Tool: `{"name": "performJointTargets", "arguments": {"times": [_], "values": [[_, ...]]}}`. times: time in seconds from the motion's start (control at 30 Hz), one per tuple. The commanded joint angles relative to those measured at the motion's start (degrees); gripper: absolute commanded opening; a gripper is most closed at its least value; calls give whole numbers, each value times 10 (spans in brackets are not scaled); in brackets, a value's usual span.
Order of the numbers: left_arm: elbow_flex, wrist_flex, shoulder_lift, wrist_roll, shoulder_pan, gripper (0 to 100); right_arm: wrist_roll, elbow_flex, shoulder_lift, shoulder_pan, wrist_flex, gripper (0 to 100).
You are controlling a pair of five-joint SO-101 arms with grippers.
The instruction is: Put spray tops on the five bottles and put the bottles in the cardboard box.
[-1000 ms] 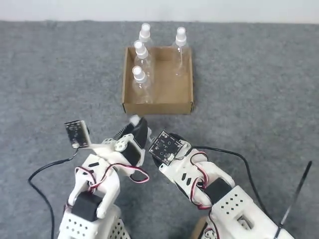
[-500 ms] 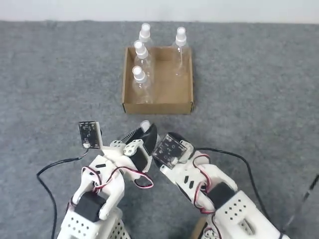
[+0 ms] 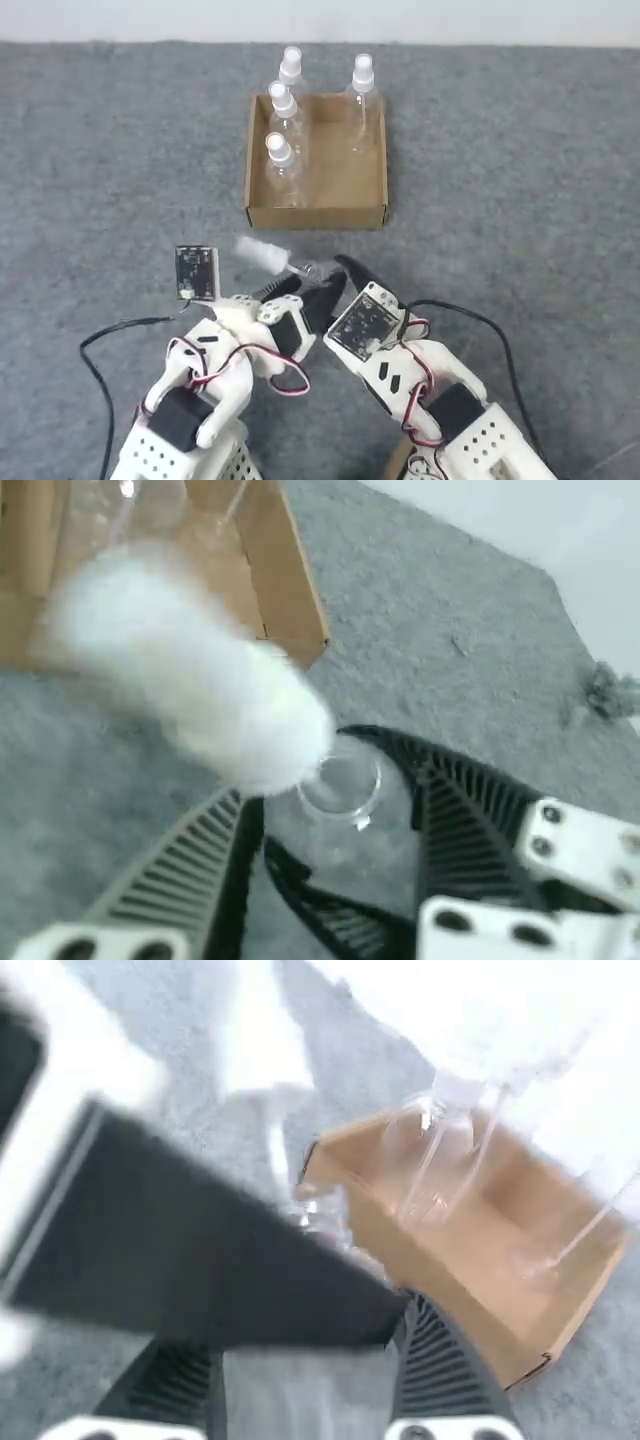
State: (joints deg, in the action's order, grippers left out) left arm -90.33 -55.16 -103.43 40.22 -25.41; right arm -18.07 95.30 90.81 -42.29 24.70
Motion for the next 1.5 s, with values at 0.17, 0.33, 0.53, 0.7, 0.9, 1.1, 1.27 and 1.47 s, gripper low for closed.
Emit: {"name": "performJointTargets", "arguments": {"times": [0.17,0.33,0.53,0.7,0.9,1.1,1.27,1.47], "values": [[48,-15,-11,1,-8,235,-6,-4,21,11,-11,7],[73,-18,-11,28,-8,236,-6,-4,21,11,-12,7],[87,-17,-11,29,31,236,-6,-4,20,11,-12,7],[112,-25,-11,29,47,236,-7,-4,20,11,-13,7],[124,-22,-11,29,47,236,-7,-3,20,11,-13,7],[154,-25,-11,61,47,236,-7,-3,20,12,-15,7],[157,-20,-11,62,93,236,-7,-3,20,12,-15,7],[157,-14,-11,62,138,235,-6,-3,22,29,-16,7]]}}
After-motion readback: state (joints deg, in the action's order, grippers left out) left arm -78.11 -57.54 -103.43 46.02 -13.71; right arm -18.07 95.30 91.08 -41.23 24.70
